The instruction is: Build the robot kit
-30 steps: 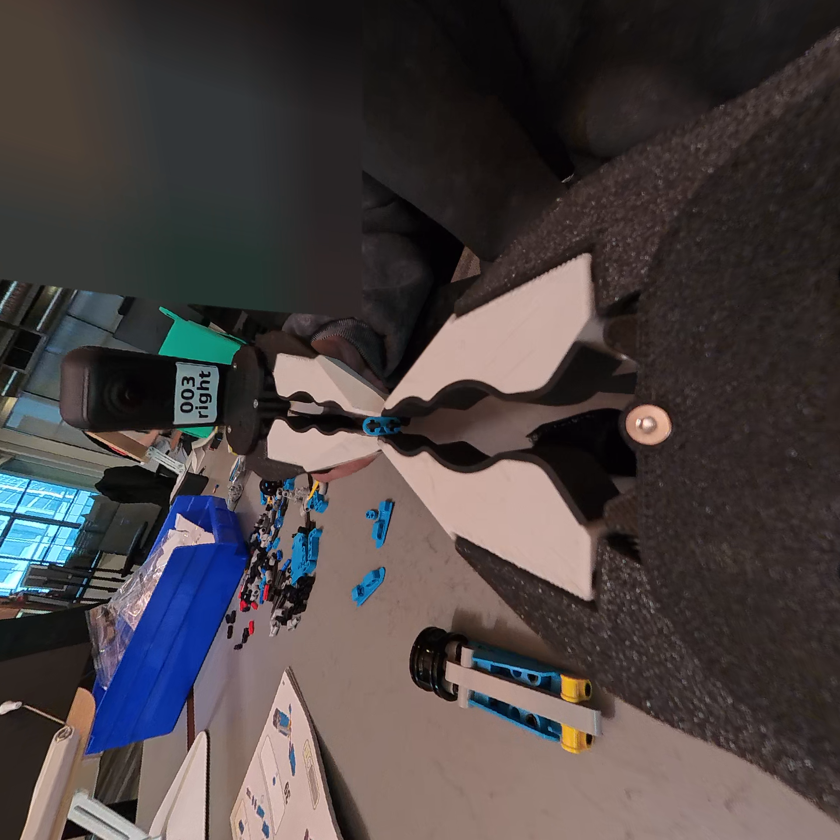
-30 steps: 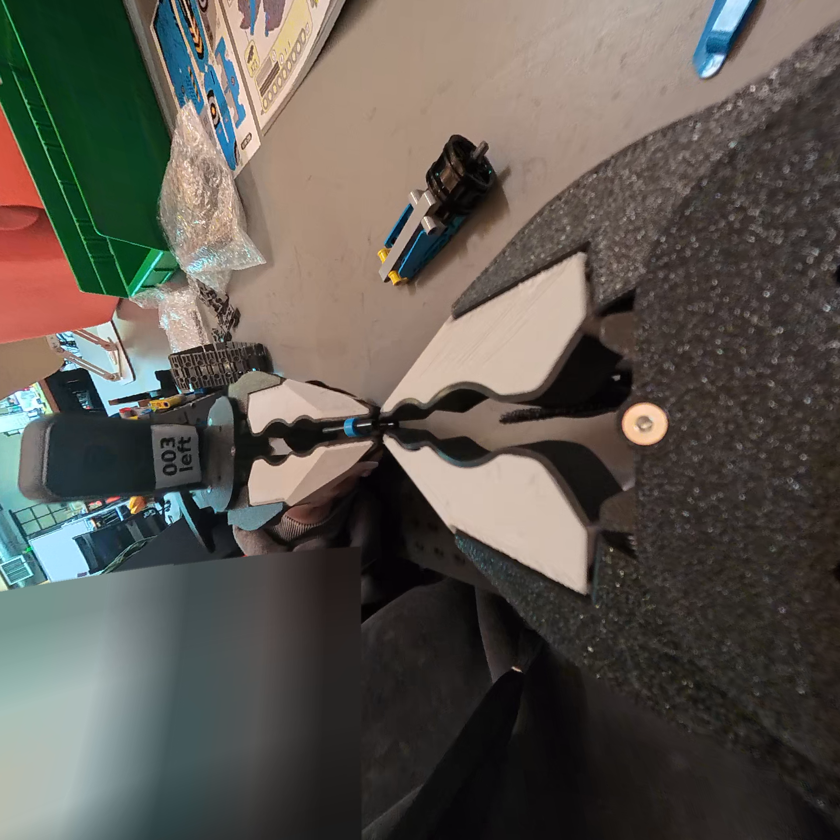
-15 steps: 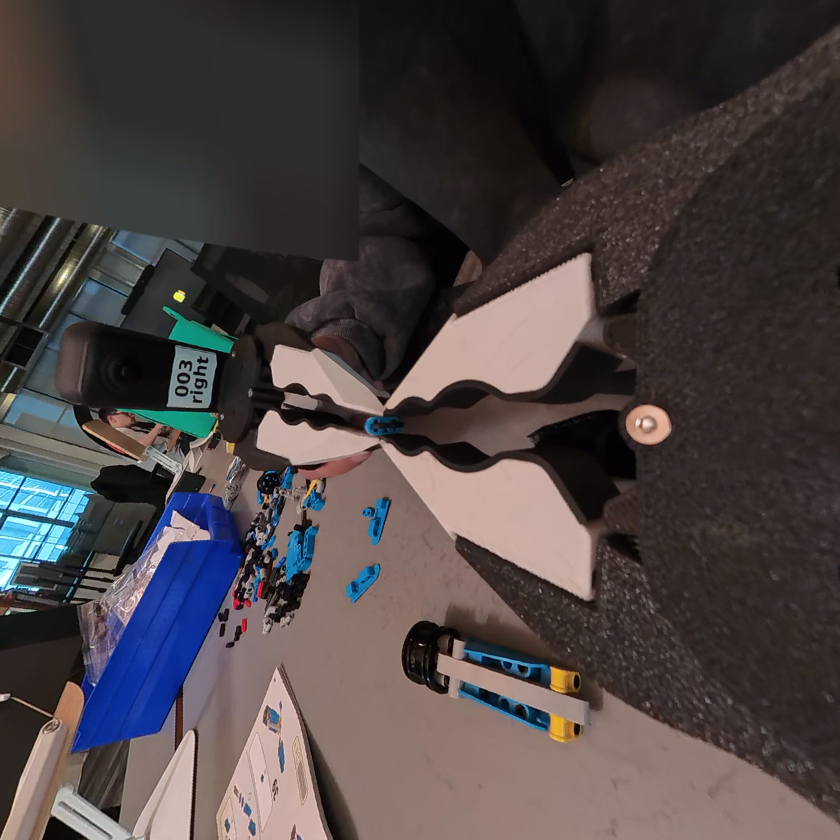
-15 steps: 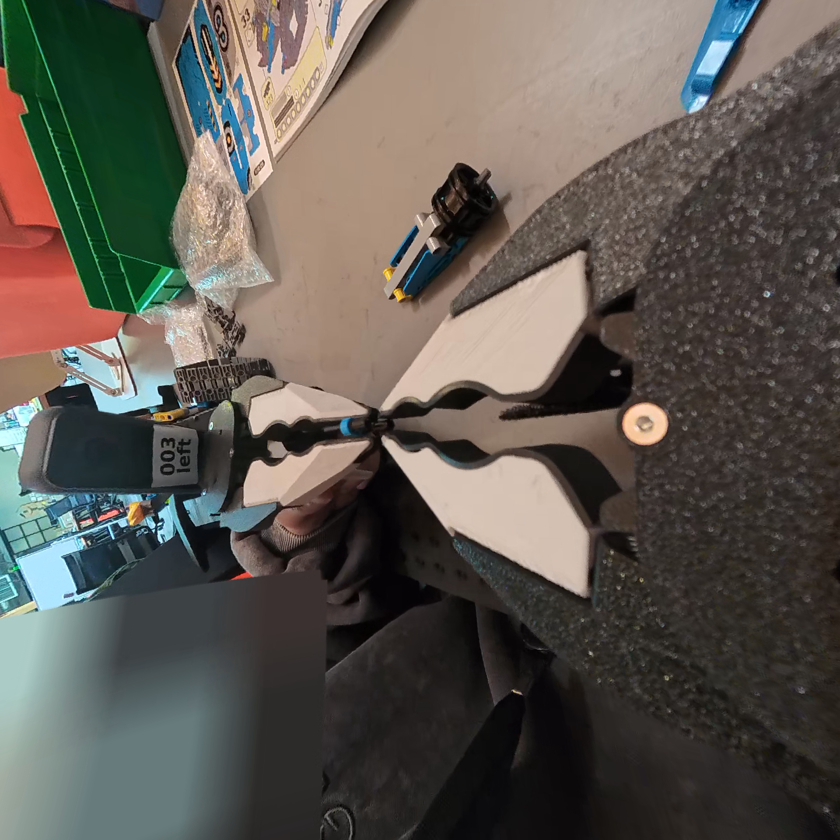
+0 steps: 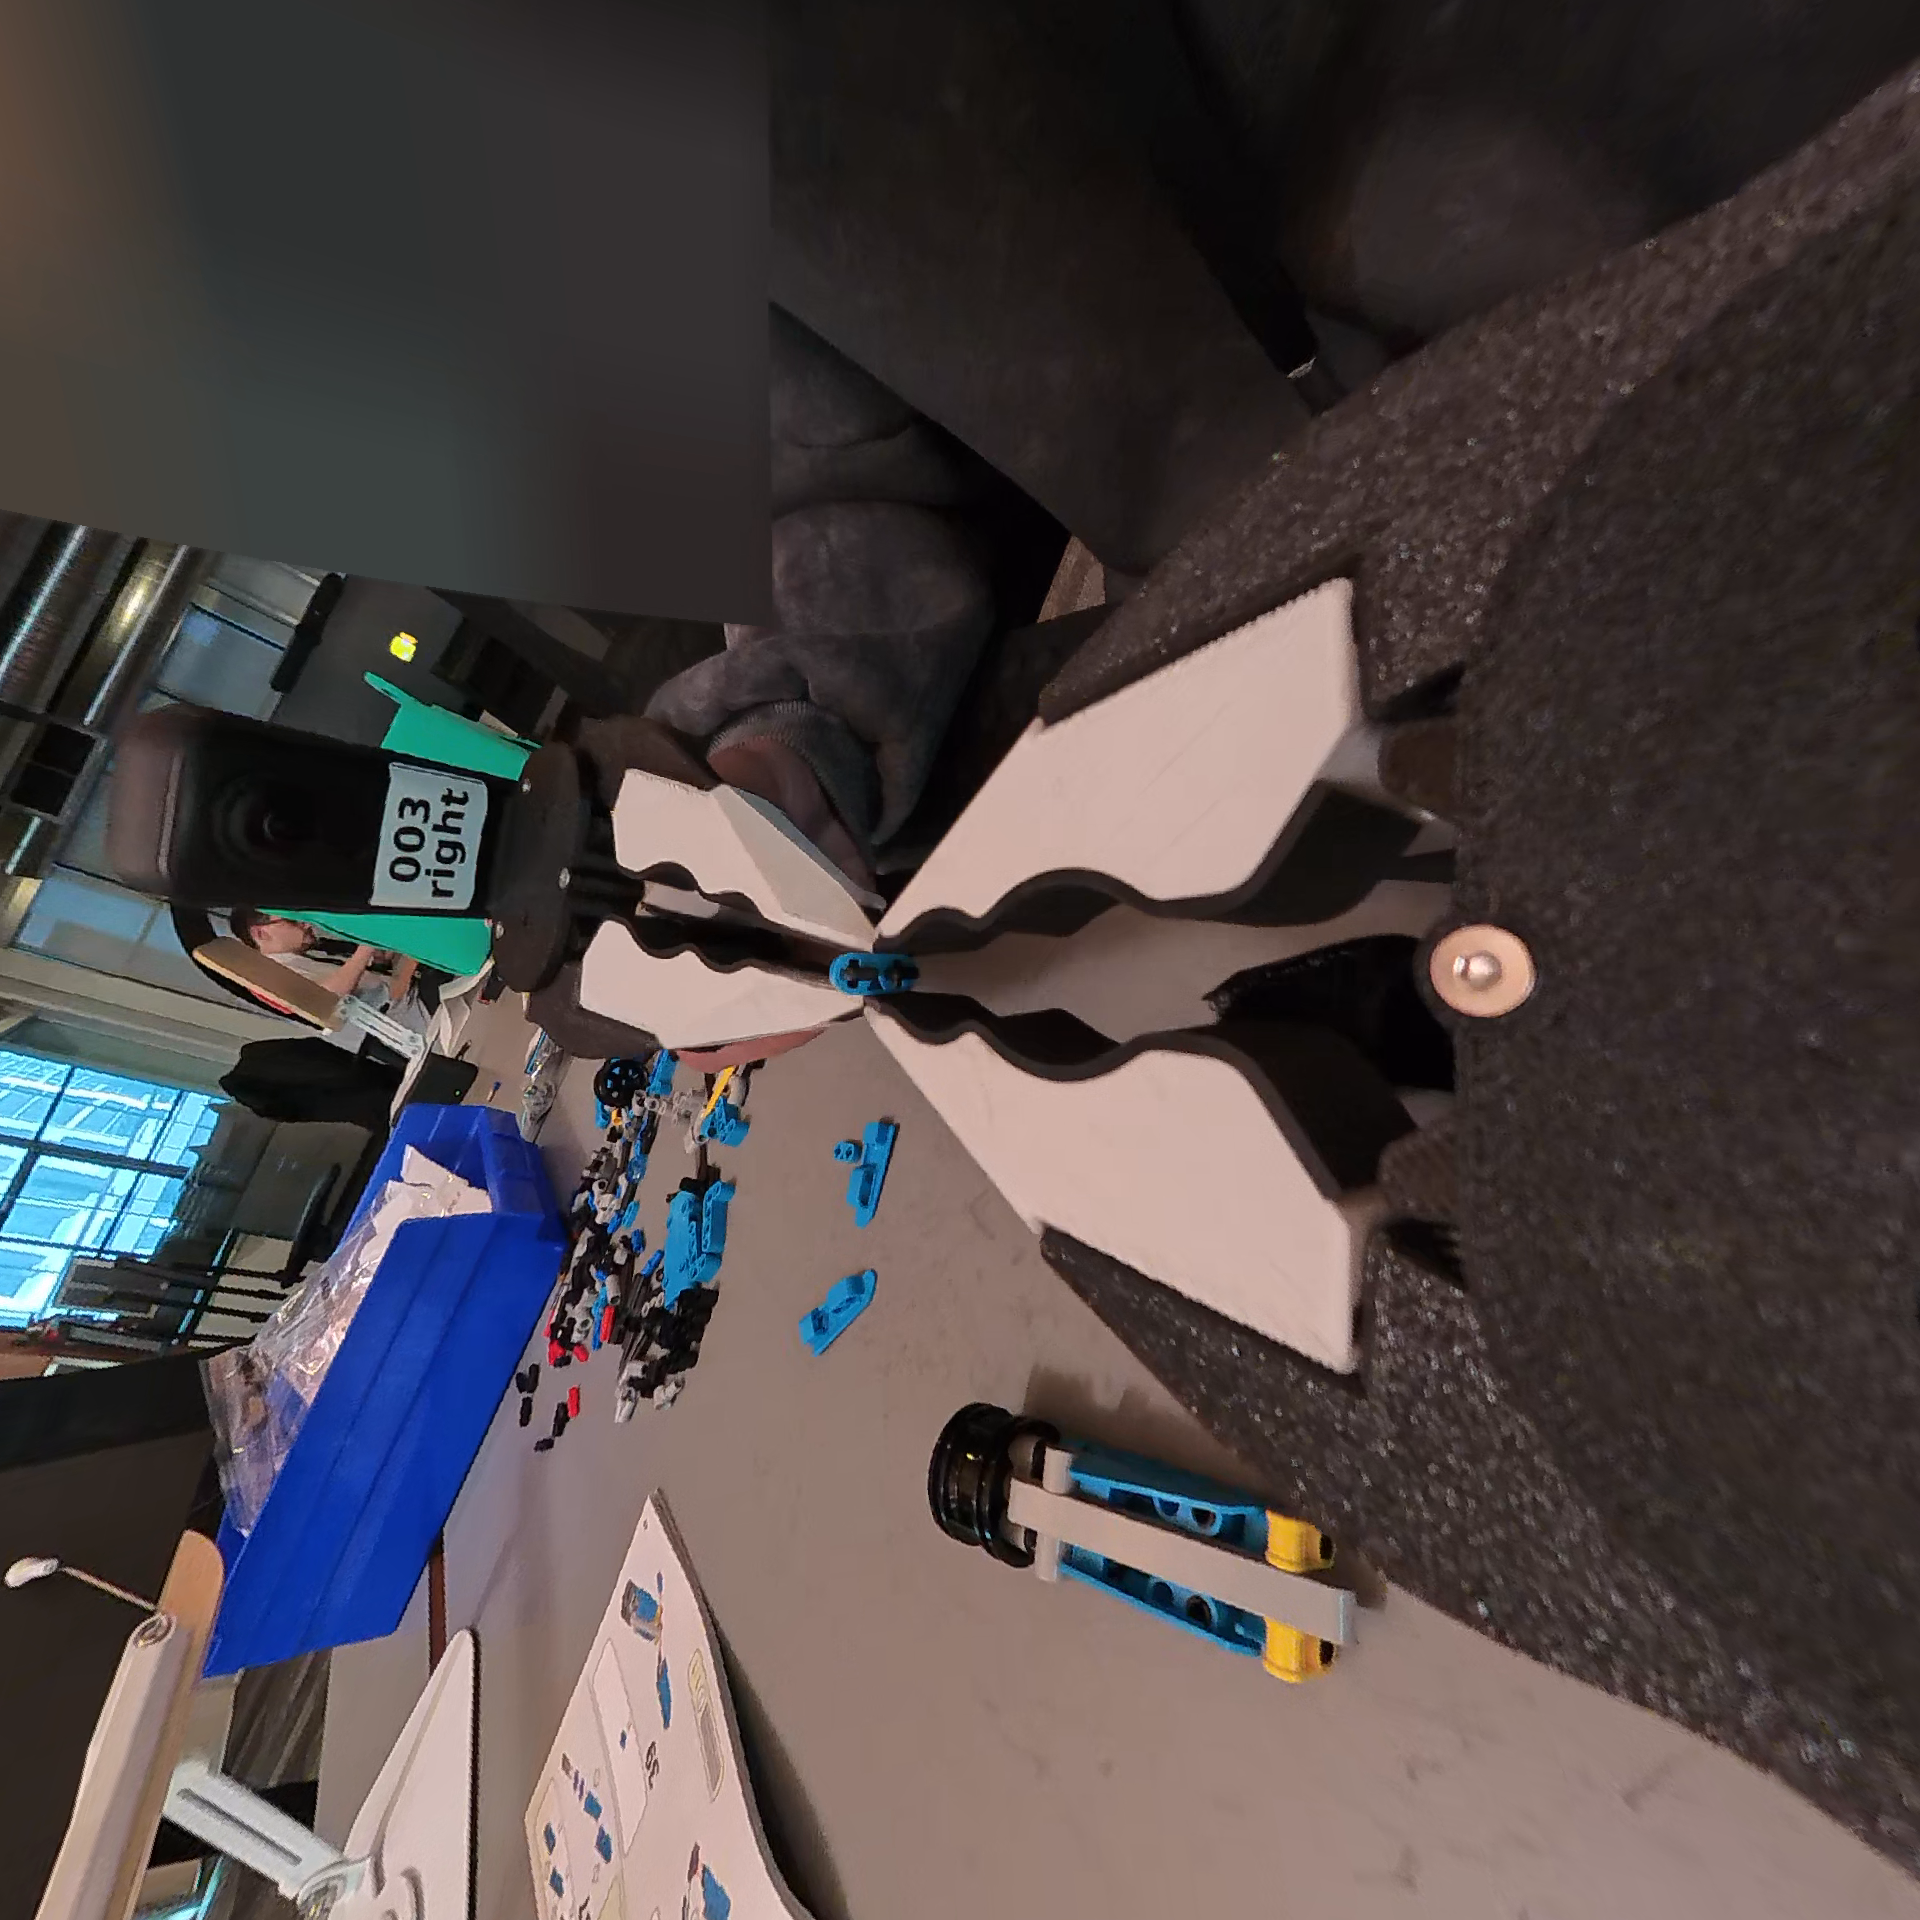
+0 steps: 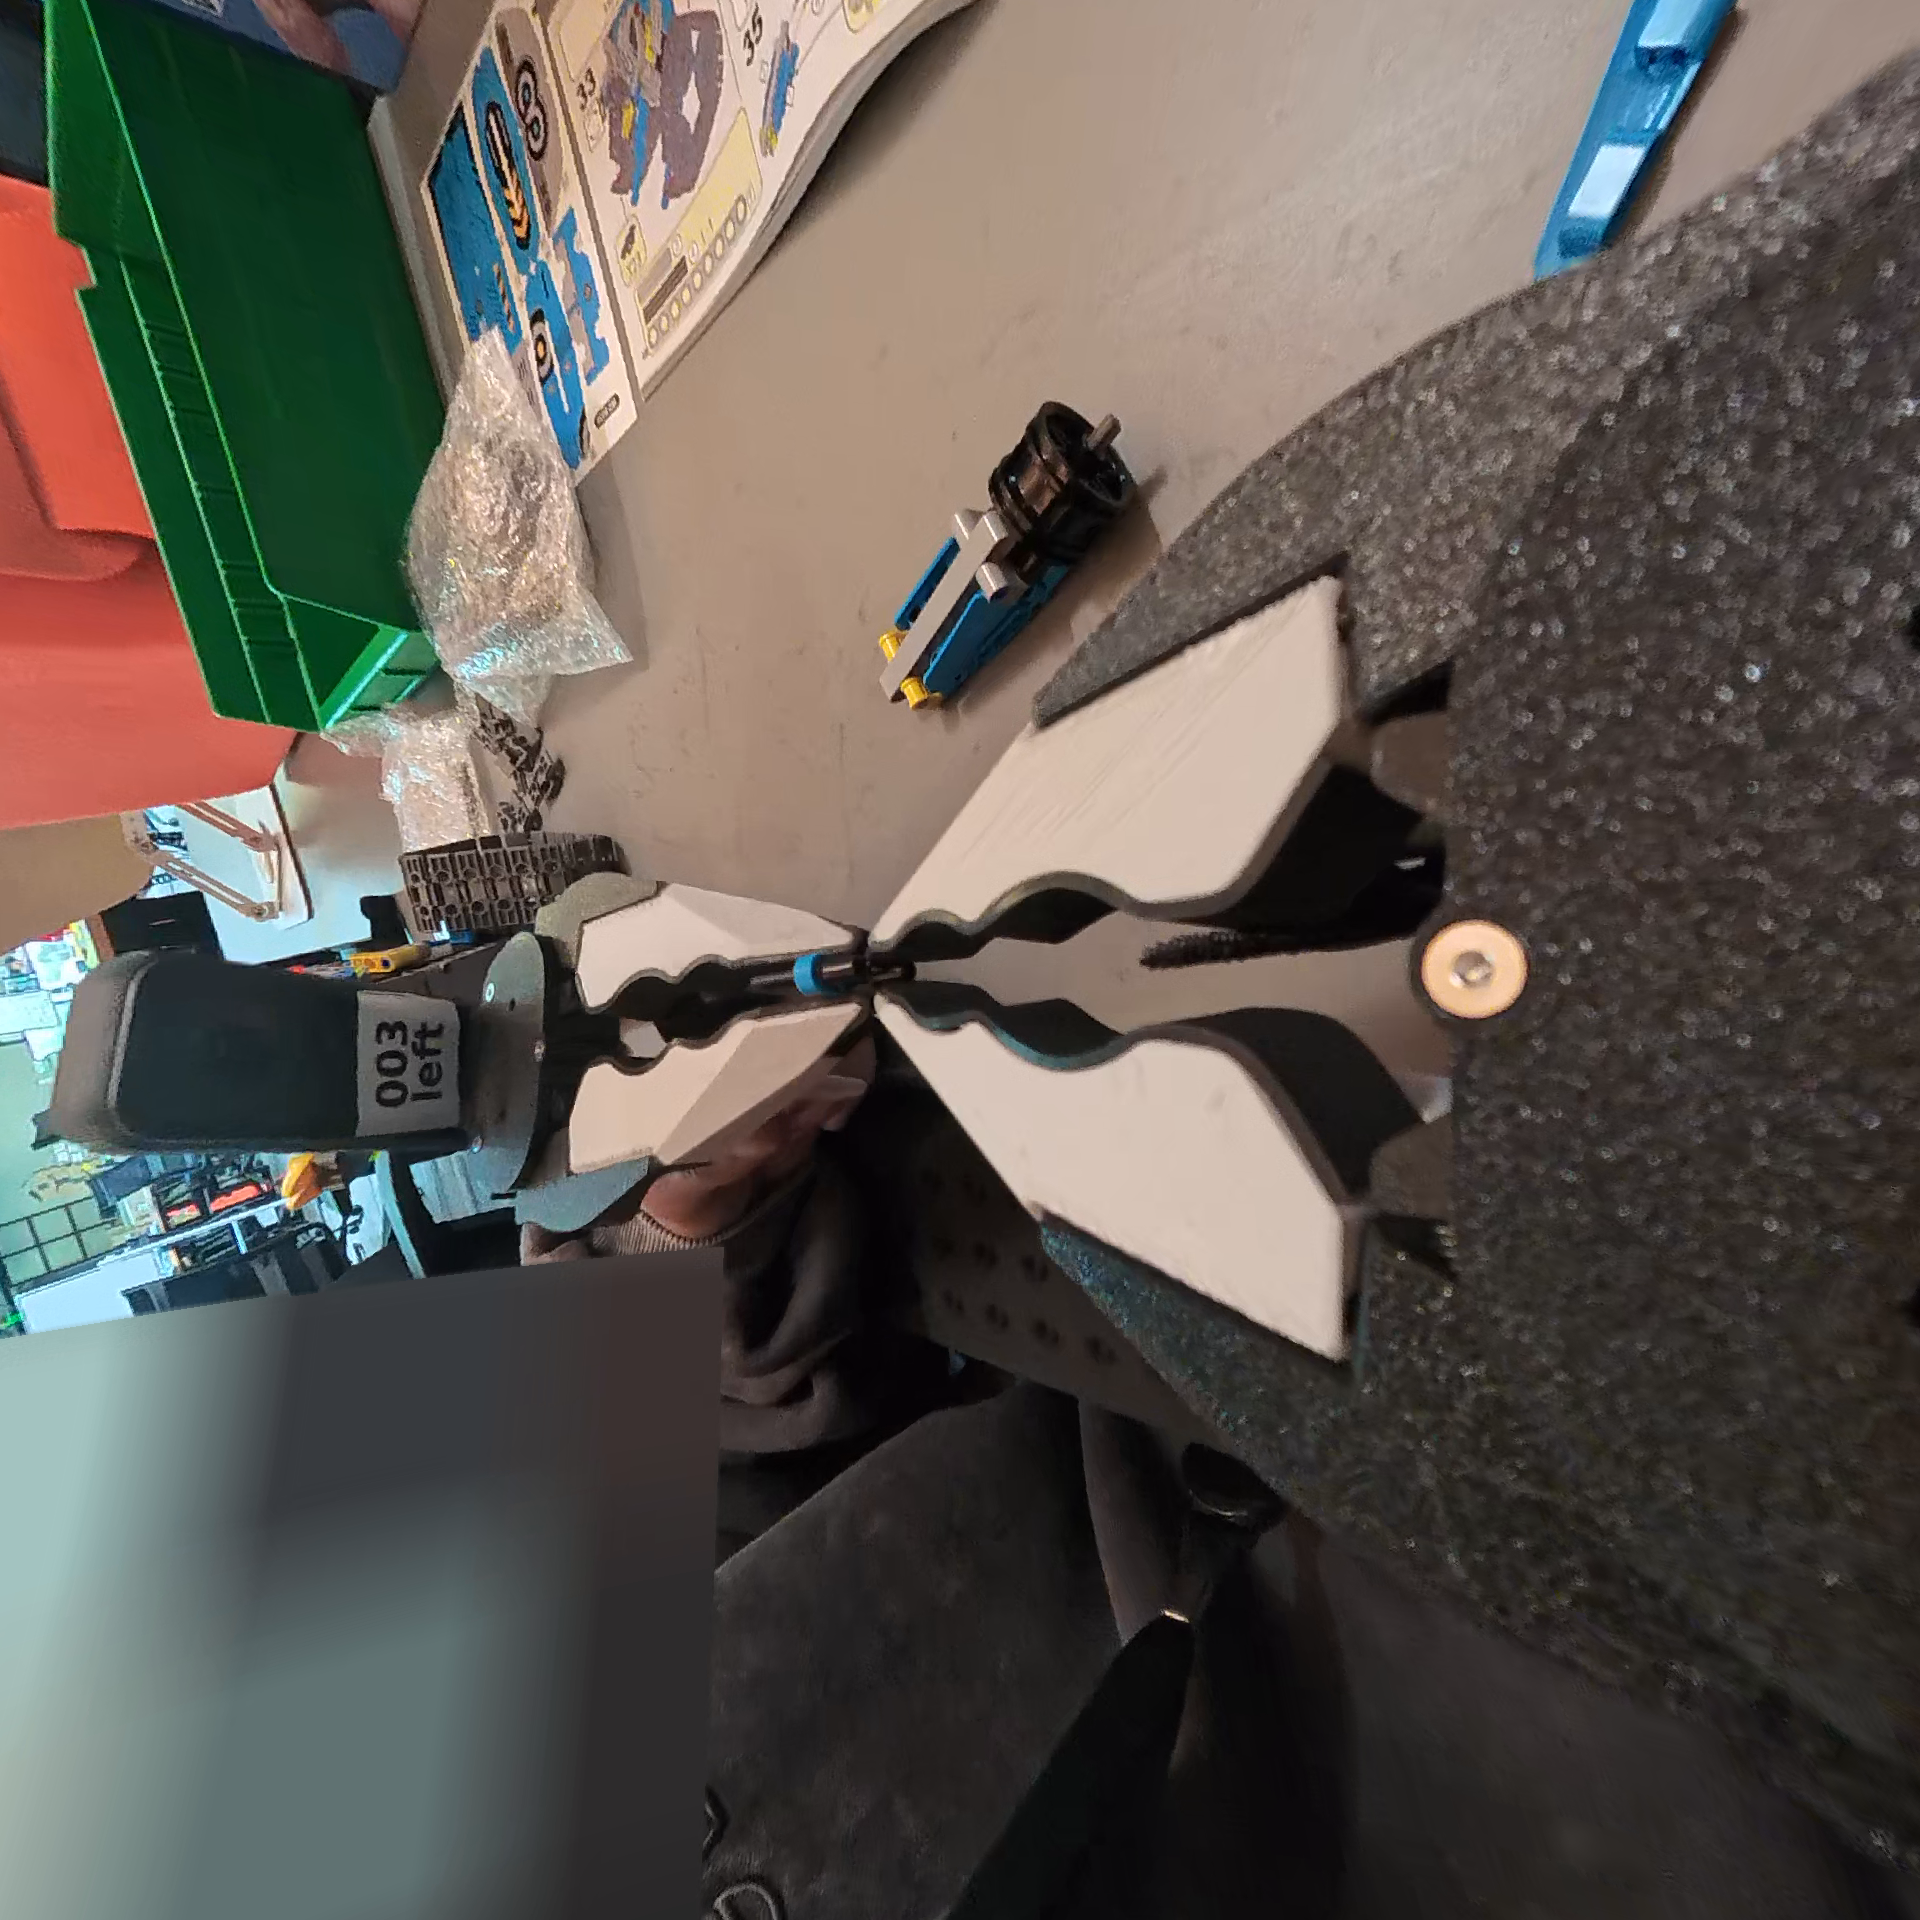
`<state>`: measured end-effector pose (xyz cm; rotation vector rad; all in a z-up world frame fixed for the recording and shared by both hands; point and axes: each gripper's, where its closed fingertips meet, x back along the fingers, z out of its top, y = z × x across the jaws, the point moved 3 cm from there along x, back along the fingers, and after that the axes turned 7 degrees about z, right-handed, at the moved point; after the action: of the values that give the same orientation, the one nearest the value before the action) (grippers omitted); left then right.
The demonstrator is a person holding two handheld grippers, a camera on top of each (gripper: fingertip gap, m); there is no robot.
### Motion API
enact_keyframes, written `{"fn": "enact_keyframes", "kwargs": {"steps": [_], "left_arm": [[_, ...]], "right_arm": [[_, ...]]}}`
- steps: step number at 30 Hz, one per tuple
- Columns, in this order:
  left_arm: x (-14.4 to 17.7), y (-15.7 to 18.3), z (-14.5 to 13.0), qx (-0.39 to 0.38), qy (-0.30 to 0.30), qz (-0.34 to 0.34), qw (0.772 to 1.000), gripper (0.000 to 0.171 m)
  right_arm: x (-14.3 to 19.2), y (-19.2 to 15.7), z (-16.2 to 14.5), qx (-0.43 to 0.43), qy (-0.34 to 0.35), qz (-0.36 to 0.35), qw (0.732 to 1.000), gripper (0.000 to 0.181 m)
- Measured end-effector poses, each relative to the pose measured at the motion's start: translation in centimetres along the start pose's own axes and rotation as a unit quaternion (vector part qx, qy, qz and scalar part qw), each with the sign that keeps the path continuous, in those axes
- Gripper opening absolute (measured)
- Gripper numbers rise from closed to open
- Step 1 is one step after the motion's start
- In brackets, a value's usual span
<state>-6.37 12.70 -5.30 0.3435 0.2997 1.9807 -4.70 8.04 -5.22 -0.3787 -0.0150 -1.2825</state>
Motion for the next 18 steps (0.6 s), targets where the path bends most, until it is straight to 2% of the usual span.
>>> {"fn": "enact_keyframes", "kwargs": {"steps": [5, 8, 12, 14, 18], "left_arm": [[-0.1, 0.2, 0.0, 0.007, -0.001, -0.009, 1.000, 0.007], [0.0, 0.4, -0.1, 0.038, -0.016, -0.045, 0.998, 0.006], [0.0, 1.0, -0.8, 0.010, -0.037, -0.050, 0.998, 0.016], [0.0, 0.8, -1.0, 0.004, -0.044, -0.040, 0.998, 0.007], [0.0, 0.6, -1.5, -0.016, -0.063, -0.026, 0.998, 0.007]], "right_arm": [[0.1, 0.0, 0.0, -0.005, 0.000, 0.008, 1.000, 0.003], [0.2, -0.5, -0.1, -0.002, -0.011, 0.029, 1.000, 0.003], [0.2, -0.6, -0.9, -0.018, -0.032, 0.049, 0.998, 0.003], [0.1, -0.8, -1.1, -0.020, -0.038, 0.054, 0.998, 0.003], [-0.1, -0.6, -1.6, -0.019, -0.057, 0.050, 0.997, 0.004]]}}
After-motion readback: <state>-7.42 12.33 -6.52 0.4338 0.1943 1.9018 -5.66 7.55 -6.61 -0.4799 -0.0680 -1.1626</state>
